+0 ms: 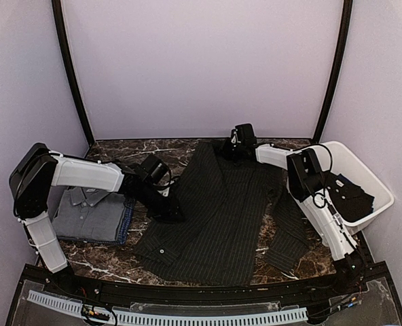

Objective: Fold and stack the long sleeve shirts
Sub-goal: Fold the flattened shirt at the center of the board.

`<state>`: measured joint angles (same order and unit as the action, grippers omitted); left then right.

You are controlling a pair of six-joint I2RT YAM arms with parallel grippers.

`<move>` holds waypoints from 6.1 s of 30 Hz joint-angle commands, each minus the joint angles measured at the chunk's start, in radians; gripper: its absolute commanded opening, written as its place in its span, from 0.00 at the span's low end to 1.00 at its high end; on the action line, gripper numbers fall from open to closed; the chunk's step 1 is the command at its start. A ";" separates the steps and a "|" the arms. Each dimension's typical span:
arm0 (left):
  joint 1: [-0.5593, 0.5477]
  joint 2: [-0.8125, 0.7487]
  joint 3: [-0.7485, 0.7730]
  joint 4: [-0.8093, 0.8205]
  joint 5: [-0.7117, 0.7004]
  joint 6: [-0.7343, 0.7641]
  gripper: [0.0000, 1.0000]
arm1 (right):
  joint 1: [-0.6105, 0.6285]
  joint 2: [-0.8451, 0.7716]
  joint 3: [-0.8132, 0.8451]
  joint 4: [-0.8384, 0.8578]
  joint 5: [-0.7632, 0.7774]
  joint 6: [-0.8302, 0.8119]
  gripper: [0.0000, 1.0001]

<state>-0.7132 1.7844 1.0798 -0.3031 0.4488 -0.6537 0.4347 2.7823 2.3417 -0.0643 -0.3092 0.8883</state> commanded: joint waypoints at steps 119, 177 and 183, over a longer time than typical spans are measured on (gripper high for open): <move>-0.017 -0.396 -0.414 -0.185 -0.135 -0.078 0.26 | 0.105 -0.398 -0.526 -0.018 -0.135 -0.369 0.33; -0.020 -0.412 -0.420 -0.167 -0.088 -0.077 0.15 | 0.206 -0.483 -0.462 -0.256 0.371 -0.427 0.00; -0.020 -0.415 -0.421 -0.165 -0.078 -0.078 0.12 | 0.213 -0.442 -0.432 -0.325 0.467 -0.417 0.00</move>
<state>-0.7277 1.3945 0.6544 -0.4652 0.3531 -0.7372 0.6453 2.3329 1.8740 -0.3298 0.0452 0.4690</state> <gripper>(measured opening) 0.124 0.004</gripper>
